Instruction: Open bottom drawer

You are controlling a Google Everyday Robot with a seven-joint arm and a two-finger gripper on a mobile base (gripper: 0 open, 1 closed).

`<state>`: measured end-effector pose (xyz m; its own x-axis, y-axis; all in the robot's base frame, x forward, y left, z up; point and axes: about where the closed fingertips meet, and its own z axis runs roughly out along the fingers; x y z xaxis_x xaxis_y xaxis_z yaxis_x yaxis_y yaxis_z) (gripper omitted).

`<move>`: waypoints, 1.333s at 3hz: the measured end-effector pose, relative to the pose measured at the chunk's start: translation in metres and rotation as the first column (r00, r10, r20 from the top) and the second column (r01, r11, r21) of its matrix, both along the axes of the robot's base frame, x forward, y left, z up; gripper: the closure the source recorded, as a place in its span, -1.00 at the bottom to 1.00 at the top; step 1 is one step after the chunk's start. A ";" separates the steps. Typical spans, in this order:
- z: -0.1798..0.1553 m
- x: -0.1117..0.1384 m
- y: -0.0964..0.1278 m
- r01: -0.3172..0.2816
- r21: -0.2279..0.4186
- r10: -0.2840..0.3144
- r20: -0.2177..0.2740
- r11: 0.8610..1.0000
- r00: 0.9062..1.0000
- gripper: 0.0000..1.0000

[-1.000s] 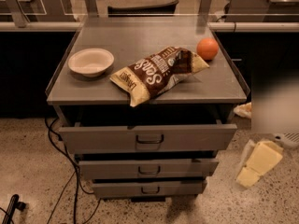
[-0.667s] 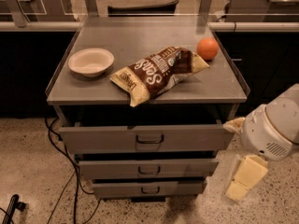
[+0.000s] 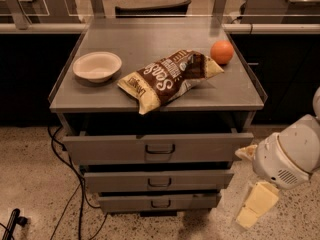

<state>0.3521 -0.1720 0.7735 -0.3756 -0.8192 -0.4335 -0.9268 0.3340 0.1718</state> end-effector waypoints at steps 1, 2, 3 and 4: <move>-0.070 -0.027 0.008 0.025 0.110 -0.014 -0.097 0.994 0.995 -1.00; -0.132 -0.049 0.024 0.036 0.279 0.001 -0.129 0.960 0.992 -1.00; -0.169 -0.062 0.038 0.000 0.424 0.033 -0.069 0.906 0.997 -1.00; -0.188 -0.057 0.051 -0.071 0.456 0.070 0.019 0.887 0.997 -1.00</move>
Offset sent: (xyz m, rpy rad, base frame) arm -0.0756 0.0374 -0.2014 0.5355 0.0670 0.1039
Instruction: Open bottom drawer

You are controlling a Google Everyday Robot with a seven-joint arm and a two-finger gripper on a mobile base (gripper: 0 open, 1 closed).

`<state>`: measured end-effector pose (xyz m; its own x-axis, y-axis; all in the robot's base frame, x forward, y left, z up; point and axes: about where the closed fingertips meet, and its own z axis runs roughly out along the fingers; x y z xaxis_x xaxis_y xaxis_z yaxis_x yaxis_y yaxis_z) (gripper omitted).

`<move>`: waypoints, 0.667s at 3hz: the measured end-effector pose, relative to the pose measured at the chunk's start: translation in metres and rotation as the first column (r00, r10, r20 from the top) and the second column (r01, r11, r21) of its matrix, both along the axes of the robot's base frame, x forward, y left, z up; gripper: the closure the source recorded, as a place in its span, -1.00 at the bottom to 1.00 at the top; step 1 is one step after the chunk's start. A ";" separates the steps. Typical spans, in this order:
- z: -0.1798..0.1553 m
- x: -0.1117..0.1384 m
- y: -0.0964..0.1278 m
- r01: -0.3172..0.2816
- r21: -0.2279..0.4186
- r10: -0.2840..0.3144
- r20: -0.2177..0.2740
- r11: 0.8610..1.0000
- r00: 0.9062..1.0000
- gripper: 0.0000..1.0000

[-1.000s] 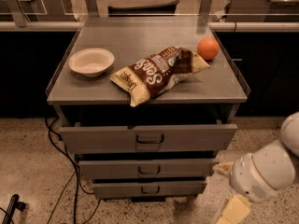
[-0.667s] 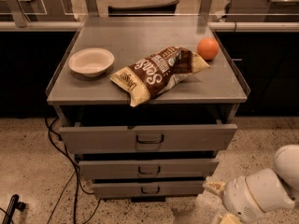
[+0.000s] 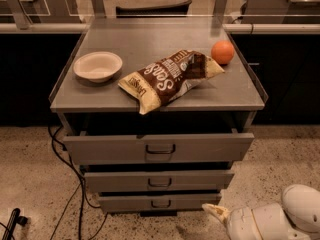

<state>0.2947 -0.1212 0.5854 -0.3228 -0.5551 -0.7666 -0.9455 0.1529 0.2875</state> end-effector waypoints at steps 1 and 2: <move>-0.019 0.012 0.003 0.002 -0.038 0.000 0.052 0.999 0.999 -1.00; -0.038 0.024 0.006 0.040 -0.113 -0.036 0.042 0.993 0.998 -1.00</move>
Offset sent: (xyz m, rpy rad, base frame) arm 0.0346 0.0059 -0.0578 -0.1970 -0.0198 -0.0764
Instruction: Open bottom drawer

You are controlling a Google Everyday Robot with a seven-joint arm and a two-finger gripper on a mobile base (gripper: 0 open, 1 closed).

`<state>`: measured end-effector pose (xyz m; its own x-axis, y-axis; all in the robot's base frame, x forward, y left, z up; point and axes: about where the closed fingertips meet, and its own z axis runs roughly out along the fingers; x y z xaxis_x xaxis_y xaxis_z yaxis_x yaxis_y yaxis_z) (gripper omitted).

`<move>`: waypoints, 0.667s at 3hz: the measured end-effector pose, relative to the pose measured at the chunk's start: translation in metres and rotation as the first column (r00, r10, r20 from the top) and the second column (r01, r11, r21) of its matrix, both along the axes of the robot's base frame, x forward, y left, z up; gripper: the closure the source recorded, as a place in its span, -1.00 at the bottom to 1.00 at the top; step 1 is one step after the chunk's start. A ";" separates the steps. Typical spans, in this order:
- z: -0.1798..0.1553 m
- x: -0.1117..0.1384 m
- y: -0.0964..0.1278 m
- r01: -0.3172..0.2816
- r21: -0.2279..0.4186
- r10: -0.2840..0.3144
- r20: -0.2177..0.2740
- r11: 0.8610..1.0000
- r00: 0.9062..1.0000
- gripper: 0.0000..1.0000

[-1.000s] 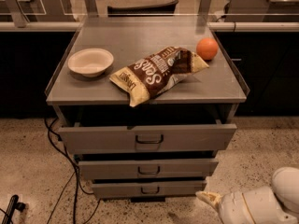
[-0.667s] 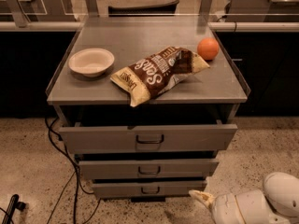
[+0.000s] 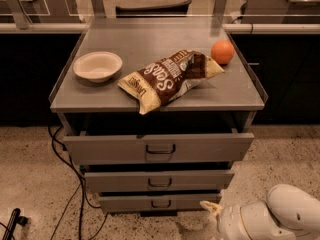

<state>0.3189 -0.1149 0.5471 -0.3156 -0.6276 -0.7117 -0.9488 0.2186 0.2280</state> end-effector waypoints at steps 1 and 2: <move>0.000 0.000 0.000 0.000 0.000 0.000 0.000 1.000 1.000 -1.00; -0.022 0.010 0.002 0.023 0.003 -0.023 -0.025 1.000 0.999 -1.00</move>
Offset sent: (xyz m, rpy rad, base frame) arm 0.0331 0.0054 -0.0699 0.0112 0.0783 -0.0809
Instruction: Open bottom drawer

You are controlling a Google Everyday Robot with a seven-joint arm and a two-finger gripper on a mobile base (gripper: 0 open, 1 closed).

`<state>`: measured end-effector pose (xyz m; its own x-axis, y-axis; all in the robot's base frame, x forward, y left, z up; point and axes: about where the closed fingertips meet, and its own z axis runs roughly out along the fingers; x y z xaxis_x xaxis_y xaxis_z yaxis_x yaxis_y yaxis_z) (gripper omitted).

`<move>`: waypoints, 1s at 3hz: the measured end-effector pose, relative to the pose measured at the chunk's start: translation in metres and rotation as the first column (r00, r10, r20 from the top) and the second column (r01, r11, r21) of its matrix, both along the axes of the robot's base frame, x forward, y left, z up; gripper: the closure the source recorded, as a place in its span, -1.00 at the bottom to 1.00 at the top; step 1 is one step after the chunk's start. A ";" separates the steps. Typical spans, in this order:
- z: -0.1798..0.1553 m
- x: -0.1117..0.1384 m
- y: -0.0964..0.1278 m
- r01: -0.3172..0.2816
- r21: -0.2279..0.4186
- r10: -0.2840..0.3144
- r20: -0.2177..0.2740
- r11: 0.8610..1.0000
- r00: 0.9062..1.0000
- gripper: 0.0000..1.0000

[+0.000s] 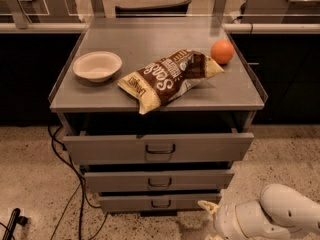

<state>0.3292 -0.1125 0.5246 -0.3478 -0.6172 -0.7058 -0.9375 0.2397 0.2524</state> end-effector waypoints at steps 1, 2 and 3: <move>-0.036 0.017 -0.002 0.038 -0.004 -0.038 -0.017 0.999 0.999 -1.00; -0.075 0.039 -0.013 0.068 -0.015 -0.068 0.001 0.998 0.998 -1.00; -0.119 0.065 -0.022 0.079 -0.002 -0.079 0.005 0.997 0.997 -1.00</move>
Offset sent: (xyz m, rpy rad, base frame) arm 0.0745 -0.0350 -0.1332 -0.0318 -0.0477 -0.1127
